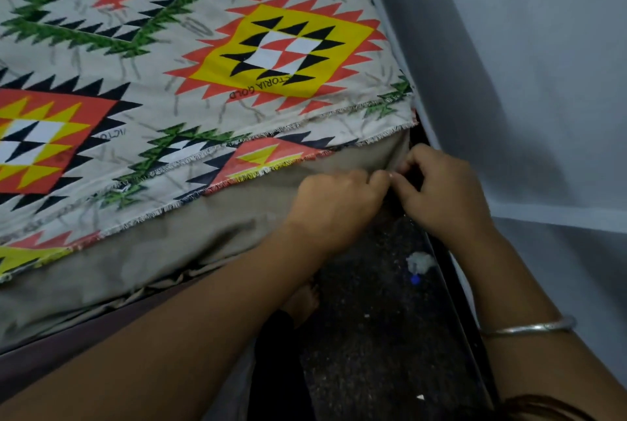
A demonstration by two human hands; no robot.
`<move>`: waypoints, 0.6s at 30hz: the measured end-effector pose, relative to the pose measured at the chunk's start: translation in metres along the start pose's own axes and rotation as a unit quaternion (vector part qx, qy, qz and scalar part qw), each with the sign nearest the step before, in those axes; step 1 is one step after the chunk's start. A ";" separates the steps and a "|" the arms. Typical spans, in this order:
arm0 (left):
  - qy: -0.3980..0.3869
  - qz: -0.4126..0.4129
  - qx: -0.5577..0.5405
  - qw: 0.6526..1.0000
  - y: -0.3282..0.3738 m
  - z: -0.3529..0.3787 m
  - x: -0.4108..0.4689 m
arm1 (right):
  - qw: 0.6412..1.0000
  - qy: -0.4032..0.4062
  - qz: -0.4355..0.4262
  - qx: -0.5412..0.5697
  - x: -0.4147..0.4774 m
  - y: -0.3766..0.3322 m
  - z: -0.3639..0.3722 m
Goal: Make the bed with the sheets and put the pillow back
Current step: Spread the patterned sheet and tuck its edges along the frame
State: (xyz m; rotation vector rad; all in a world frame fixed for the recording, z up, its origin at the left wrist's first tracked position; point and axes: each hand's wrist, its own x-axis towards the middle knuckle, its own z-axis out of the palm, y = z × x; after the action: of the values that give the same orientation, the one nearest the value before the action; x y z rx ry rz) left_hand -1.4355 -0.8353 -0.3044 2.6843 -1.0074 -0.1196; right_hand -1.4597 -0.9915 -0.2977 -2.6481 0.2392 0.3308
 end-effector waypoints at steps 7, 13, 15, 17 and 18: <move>-0.141 -0.092 -0.143 0.975 0.013 0.015 -0.030 | 0.958 -0.204 -0.081 -0.182 0.001 -0.030 0.012; -0.289 -0.088 -0.129 0.944 -0.006 -0.004 -0.026 | 0.922 -0.270 -0.039 -0.273 0.017 -0.066 0.002; -0.183 -0.079 -0.053 0.978 -0.010 -0.027 -0.049 | 0.931 -0.207 -0.092 -0.285 0.008 -0.089 -0.002; -0.127 -0.106 -0.008 0.986 -0.022 -0.048 -0.073 | 0.947 -0.188 -0.151 -0.211 -0.006 -0.112 0.005; -0.155 -0.131 0.011 0.979 -0.030 -0.051 -0.085 | 0.951 -0.202 -0.171 -0.158 -0.014 -0.123 0.013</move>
State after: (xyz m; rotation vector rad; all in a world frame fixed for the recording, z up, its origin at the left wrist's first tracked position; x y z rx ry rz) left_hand -1.4721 -0.7467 -0.2650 2.8633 -0.7268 -0.5978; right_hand -1.4479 -0.8753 -0.2539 -2.7786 -0.4335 0.8357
